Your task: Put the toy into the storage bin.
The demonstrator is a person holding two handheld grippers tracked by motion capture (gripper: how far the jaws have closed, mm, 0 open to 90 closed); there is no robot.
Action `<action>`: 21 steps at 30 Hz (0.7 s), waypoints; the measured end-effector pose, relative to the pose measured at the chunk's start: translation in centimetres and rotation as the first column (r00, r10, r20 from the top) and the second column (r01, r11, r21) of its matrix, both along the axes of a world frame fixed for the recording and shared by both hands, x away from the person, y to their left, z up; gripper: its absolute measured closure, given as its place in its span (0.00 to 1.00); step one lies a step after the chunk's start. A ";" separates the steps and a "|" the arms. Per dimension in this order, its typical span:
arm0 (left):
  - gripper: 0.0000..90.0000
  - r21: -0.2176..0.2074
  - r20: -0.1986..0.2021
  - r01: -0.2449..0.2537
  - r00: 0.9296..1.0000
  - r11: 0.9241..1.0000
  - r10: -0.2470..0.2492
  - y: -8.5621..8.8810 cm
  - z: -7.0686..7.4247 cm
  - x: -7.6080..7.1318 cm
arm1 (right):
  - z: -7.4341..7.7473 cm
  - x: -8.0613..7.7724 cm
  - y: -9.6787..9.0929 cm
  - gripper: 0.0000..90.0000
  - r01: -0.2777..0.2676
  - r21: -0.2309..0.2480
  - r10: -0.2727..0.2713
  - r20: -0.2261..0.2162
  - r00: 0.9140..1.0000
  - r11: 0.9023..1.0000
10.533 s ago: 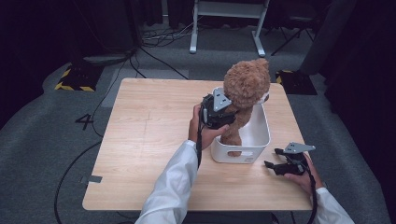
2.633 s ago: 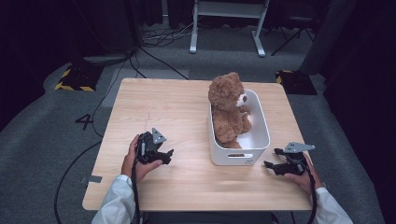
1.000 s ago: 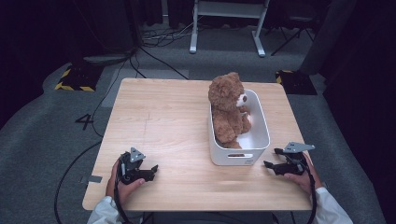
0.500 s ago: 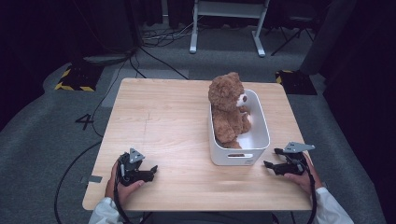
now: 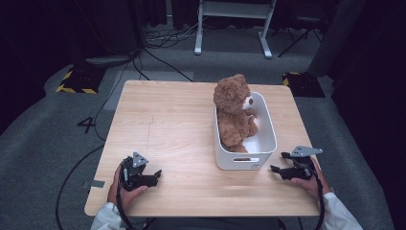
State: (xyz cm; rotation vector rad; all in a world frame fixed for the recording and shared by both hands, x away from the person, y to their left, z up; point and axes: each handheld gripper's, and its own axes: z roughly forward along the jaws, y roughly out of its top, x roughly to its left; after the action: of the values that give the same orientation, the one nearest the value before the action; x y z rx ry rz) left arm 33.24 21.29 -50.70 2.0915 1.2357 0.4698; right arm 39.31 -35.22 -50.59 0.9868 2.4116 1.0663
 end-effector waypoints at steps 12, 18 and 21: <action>0.18 0.000 -0.001 0.005 1.000 1.000 -0.005 0.0 0.0 0.0 | 0.0 -0.1 0.0 0.21 0.005 -0.001 -0.005 0.001 1.000 1.000; 0.18 0.001 -0.001 0.007 1.000 1.000 -0.007 0.0 0.0 0.0 | 0.0 -0.1 0.0 0.21 0.006 -0.001 -0.006 0.000 1.000 1.000; 0.18 0.000 -0.001 0.006 1.000 1.000 -0.006 0.0 0.0 0.0 | 0.0 -0.1 0.0 0.21 0.006 -0.001 -0.006 0.001 1.000 1.000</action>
State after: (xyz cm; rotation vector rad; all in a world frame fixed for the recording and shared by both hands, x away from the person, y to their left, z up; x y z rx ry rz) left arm 33.27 21.34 -50.70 2.0953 1.2302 0.4660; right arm 39.22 -35.23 -50.59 0.9932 2.4066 1.0632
